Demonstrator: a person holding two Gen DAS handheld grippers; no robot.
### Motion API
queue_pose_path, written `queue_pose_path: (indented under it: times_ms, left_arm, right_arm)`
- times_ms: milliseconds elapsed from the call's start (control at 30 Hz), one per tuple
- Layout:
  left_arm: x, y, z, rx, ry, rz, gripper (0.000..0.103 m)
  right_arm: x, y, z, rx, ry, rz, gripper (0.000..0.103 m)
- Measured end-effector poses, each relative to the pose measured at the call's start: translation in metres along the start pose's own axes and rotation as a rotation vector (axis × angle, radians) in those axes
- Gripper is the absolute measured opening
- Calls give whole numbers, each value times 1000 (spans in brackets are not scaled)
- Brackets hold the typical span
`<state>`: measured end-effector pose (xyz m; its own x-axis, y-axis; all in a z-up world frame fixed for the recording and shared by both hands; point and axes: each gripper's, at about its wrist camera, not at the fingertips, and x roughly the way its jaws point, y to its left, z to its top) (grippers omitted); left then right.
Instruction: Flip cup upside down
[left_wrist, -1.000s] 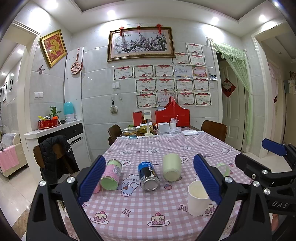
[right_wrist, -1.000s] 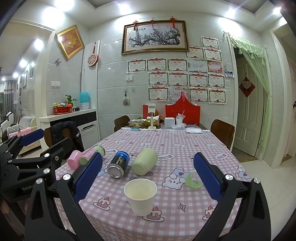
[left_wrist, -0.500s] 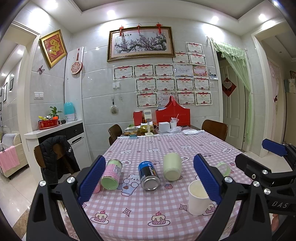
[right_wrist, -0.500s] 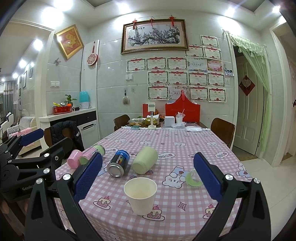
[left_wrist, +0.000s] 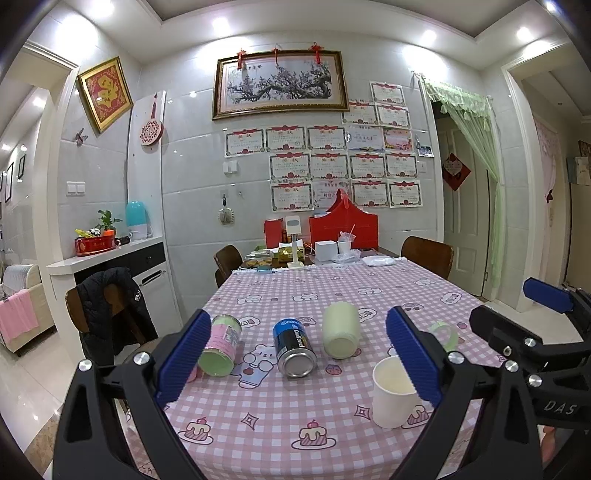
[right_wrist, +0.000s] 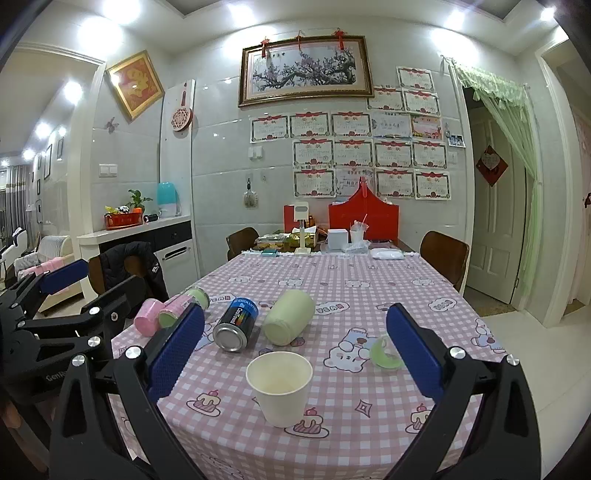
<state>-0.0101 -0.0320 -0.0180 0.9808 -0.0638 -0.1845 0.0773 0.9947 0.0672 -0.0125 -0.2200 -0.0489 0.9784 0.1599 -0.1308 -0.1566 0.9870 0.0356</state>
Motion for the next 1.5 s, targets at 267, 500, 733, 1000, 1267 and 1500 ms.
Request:
queue_pose_path:
  times_ms: [267,500,733,1000,1267,1500]
  left_arm:
    - [3,2,0,-3,13,0,94]
    - [5,1,0,1,17,1,94]
    - [7,0,-1,3,18,4,94]
    - [16,-10,-8,34,25,32,94]
    - [22,-16,-10,38,35,30,94]
    - [26,-18,-12,40,41,20,94]
  right_arm:
    - [3,1,-1,6,8,1,95]
    - [2,2,-3,5,12,-5,95]
    - [3,1,-5,5,18,-13,95]
    - [5,-1,-9,2,33,-40,95]
    - [7,-3,-11,0,43,-50,95]
    - [8,-6,-11,-2,48,-64,95]
